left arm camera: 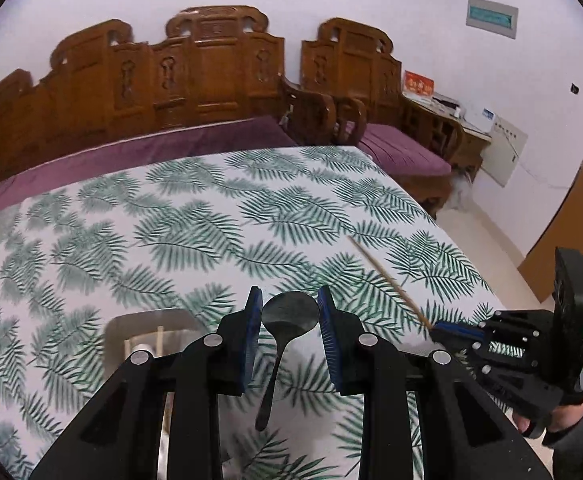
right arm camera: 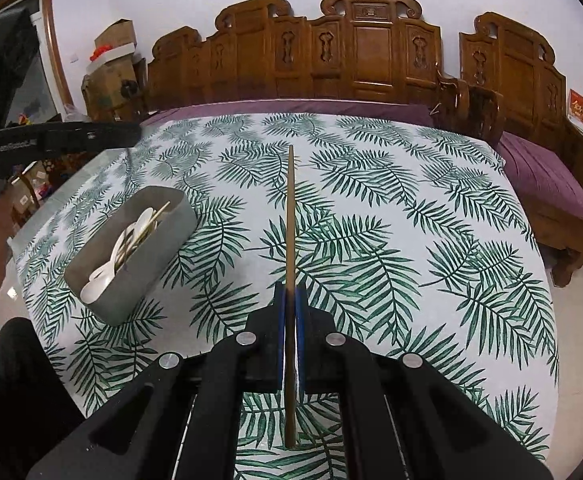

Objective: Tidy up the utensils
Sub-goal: 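Carry the metal spoon to the tray with the left tool while the right tool carries the chopstick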

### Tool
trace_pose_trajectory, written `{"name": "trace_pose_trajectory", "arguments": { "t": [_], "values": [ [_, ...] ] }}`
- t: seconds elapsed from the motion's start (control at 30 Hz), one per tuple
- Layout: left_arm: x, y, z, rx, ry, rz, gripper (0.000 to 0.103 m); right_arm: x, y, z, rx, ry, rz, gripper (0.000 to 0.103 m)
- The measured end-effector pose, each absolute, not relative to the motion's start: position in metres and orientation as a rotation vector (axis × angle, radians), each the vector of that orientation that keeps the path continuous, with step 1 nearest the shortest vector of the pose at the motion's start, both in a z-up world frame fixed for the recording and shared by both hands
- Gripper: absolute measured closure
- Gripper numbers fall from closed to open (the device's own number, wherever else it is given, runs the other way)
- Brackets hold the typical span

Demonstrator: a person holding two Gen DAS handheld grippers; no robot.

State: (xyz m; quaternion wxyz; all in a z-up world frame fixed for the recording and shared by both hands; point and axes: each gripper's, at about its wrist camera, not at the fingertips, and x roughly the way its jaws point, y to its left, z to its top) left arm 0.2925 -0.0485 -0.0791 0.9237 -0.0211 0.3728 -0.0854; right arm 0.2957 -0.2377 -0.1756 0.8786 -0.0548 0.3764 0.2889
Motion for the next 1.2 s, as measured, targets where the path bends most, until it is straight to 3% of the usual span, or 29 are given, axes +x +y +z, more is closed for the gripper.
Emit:
{"name": "trace_pose_trajectory", "arguments": {
  "t": [0.27, 1.2],
  "values": [
    [0.279, -0.001, -0.078, -0.087, 0.769, -0.108, 0.077, 0.293, -0.237, -0.164, -0.111, 0.762, 0.609, 0.097],
    [0.332, 0.054, -0.199, -0.141, 1.04, 0.011, 0.074, 0.282, -0.205, -0.183, -0.167, 0.808, 0.616, 0.097]
  ]
}}
